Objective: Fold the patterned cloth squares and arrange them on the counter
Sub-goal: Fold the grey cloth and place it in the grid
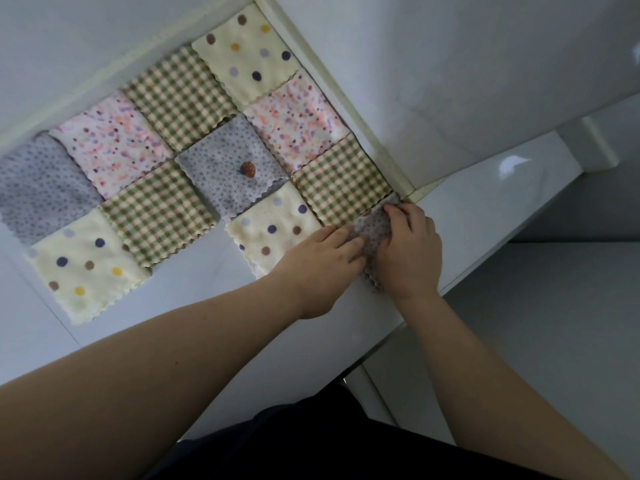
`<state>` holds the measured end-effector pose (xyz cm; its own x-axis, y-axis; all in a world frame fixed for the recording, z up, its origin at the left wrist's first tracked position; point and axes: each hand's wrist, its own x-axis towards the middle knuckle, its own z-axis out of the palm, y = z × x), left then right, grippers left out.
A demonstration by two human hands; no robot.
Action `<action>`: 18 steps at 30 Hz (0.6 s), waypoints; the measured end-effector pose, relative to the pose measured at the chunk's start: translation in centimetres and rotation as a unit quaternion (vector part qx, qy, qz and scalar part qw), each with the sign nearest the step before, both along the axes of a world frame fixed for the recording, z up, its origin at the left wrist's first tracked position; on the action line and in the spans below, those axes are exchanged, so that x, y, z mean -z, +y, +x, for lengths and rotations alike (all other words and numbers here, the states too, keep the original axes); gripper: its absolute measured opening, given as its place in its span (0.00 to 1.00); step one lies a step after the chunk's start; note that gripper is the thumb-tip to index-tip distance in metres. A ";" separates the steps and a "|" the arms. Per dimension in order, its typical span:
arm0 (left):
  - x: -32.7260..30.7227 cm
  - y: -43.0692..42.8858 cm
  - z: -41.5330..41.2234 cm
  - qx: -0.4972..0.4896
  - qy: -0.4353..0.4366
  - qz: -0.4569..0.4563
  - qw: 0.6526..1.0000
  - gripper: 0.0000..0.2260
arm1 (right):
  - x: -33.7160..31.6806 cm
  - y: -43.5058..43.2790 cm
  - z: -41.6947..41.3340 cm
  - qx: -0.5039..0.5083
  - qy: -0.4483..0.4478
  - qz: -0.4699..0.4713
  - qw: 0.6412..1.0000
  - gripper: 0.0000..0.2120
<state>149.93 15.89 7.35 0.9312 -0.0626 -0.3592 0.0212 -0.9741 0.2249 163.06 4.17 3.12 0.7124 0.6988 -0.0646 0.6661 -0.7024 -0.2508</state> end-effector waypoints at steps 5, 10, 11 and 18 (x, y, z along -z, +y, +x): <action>-0.3 -0.2 0.2 -0.016 0.014 0.020 1.000 0.27 | -0.5 0.9 -0.5 0.007 0.022 -0.010 1.000 0.31; -1.4 -0.8 -0.6 -0.046 -0.040 0.032 0.998 0.27 | 0.2 0.1 -0.7 -0.028 0.017 -0.046 0.998 0.28; -1.5 -0.8 -1.2 -0.056 -0.033 0.029 0.997 0.27 | 0.1 0.2 -0.7 -0.026 0.018 -0.051 0.998 0.27; -3.1 -1.0 -6.8 -0.205 -0.043 -0.036 0.977 0.22 | -1.7 1.5 -3.4 -0.071 -0.026 0.043 0.996 0.21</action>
<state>143.11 14.93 10.48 0.9101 0.2998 -0.2861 0.3842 -0.8690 0.3117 159.64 5.71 4.85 0.6072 0.7939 0.0339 0.7708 -0.5781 -0.2676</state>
